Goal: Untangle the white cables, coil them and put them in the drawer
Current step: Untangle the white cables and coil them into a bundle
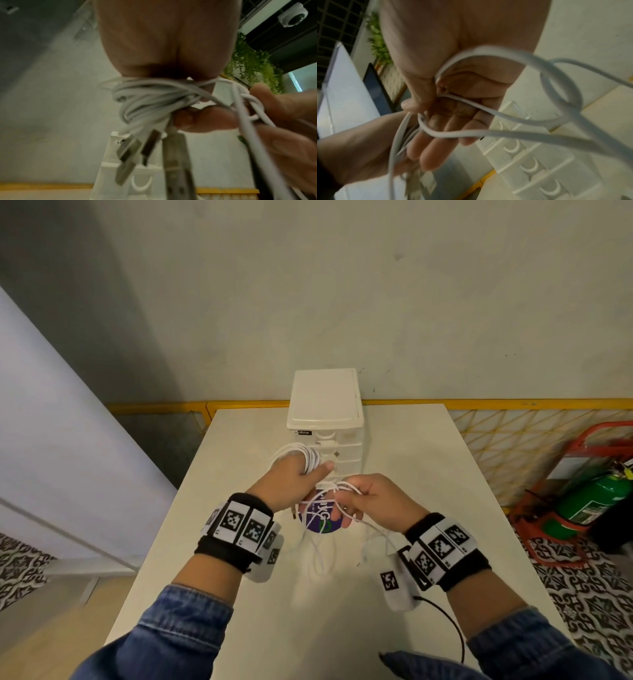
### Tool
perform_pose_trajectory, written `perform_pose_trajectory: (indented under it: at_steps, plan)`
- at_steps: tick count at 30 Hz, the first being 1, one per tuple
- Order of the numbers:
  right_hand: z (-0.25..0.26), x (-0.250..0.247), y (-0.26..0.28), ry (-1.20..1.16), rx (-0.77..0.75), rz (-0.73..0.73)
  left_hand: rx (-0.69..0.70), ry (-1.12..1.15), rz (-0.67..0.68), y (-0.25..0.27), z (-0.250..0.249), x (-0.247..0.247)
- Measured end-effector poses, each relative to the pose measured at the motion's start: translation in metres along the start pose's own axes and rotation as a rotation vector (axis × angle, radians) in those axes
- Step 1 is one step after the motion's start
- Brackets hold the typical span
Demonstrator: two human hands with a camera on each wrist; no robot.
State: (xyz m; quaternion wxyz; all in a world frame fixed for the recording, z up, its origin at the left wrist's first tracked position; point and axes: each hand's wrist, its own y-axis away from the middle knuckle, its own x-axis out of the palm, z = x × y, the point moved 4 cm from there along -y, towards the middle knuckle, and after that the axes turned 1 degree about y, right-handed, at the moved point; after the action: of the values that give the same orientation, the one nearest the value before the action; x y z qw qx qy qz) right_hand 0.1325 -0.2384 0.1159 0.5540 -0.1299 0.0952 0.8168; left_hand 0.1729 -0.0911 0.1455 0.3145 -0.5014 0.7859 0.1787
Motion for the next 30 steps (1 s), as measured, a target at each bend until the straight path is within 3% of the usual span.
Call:
perform_pose_trajectory:
  at_steps: [3, 11, 19, 22, 26, 30]
  plan:
    - [-0.007, -0.003, 0.0, -0.07, 0.04, -0.037, -0.077, 0.098, 0.112, 0.006, -0.001, 0.012]
    - [-0.011, -0.012, 0.004, -0.172, -0.006, -0.15, -0.066, 0.314, 0.065, 0.013, 0.001, 0.013]
    - [-0.026, -0.042, 0.017, -0.197, 0.095, -0.368, -0.197, 0.38, -0.29, 0.019, 0.029, -0.007]
    - [-0.029, -0.047, 0.02, -0.135, 0.147, -0.338, -0.22, 0.287, -0.357, 0.021, 0.035, -0.006]
    - [-0.036, -0.047, 0.021, -0.051, 0.204, -0.173, -0.211, 0.197, -0.442, 0.024, 0.037, -0.013]
    - [-0.035, -0.04, 0.016, -0.049, 0.112, -0.246, -0.261, 0.338, -0.33, 0.025, 0.038, -0.011]
